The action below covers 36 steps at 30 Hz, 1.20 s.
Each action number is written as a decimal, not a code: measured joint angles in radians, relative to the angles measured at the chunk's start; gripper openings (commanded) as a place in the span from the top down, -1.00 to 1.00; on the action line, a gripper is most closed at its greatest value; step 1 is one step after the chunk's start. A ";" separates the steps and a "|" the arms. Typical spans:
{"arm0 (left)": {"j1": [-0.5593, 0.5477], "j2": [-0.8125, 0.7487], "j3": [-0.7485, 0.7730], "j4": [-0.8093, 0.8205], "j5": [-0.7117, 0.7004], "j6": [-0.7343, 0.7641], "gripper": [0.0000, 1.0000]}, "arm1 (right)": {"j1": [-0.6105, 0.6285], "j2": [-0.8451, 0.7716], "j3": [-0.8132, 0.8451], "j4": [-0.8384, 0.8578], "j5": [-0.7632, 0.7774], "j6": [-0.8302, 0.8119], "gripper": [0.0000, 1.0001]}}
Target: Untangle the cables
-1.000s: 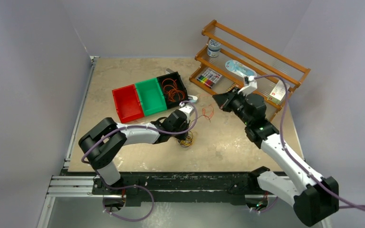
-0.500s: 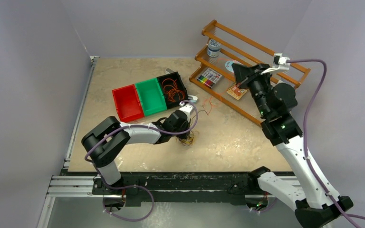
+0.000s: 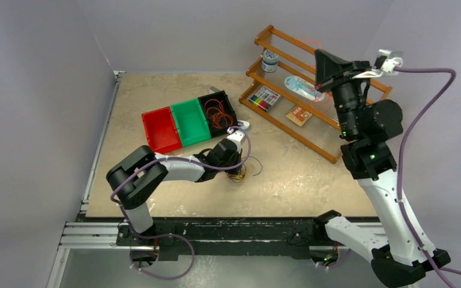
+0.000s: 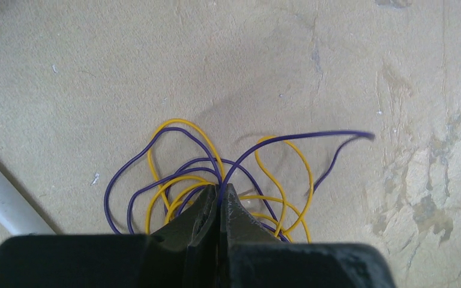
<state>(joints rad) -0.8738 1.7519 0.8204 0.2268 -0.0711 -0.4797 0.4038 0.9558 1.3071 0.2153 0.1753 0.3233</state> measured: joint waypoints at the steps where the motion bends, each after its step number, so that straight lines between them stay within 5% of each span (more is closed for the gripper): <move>1: 0.000 0.002 0.000 0.004 0.000 0.000 1.00 | 0.000 0.002 0.014 0.007 0.004 -0.011 1.00; 10: 0.000 0.013 -0.004 0.038 0.000 -0.008 1.00 | 0.000 0.016 0.127 0.046 0.010 -0.082 1.00; 17: 0.000 -0.028 -0.029 0.017 0.000 -0.010 0.41 | 0.000 0.103 0.163 0.031 -0.073 -0.097 1.00; 23: 0.000 -0.222 -0.050 -0.117 -0.040 -0.016 0.15 | 0.000 0.261 0.192 -0.005 -0.188 -0.108 1.00; 36: 0.011 -0.582 -0.054 -0.280 -0.262 -0.023 0.09 | 0.002 0.521 0.199 0.016 -0.365 -0.081 1.00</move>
<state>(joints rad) -0.8627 1.1702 0.7662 -0.0528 -0.3336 -0.5030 0.4053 1.4769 1.5063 0.2310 -0.1894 0.2424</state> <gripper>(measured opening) 0.456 0.008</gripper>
